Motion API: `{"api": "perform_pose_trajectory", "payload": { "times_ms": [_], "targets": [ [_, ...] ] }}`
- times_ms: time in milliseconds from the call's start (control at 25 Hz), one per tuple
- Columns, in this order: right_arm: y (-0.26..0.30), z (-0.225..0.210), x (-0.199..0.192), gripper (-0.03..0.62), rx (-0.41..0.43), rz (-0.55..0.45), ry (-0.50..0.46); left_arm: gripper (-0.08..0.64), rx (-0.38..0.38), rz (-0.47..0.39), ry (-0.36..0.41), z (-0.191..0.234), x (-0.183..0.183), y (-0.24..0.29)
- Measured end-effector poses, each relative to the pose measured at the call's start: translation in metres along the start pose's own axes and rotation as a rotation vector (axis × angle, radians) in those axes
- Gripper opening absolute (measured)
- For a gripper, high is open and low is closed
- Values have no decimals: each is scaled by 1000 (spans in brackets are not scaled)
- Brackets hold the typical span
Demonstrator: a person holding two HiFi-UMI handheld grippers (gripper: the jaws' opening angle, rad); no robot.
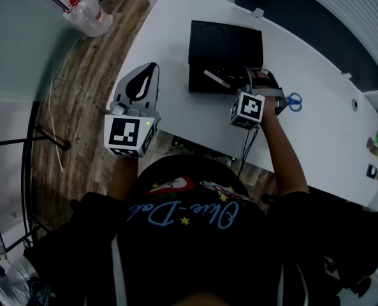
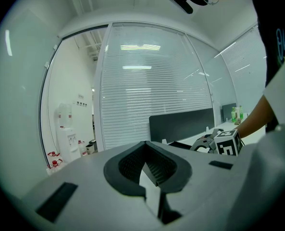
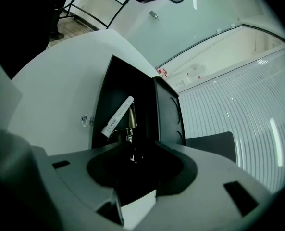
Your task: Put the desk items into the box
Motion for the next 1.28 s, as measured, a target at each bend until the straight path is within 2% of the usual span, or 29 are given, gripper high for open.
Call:
{"api": "perform_pose_trajectory", "payload": {
  "times_ms": [280, 480, 720, 1120, 1280],
  "targets": [
    [1, -2, -1, 187, 97, 5, -20, 6, -2, 0, 2, 2, 0, 0],
    [-3, -5, -3, 199, 144, 10, -29, 6, 0, 4, 11, 3, 1, -1],
    [-8, -5, -3, 202, 170, 6, -50, 6, -1, -6, -13, 3, 1, 1],
    [-23, -3, -5, 198, 139, -37, -4, 6, -34, -22, -8, -3, 7, 4],
    [-30, -3, -9, 141, 93, -58, 16, 6, -49, -15, 10, -7, 8, 6]
  ]
}}
Point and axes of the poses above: the fingertips, and each gripper's own axes: y forward along the fingers, z to its left, x out of its top, the point moved 8 cm from there along -y, backward along the fingers, and after that the axes turned 15 degrees about z, right-handed, at the moved point
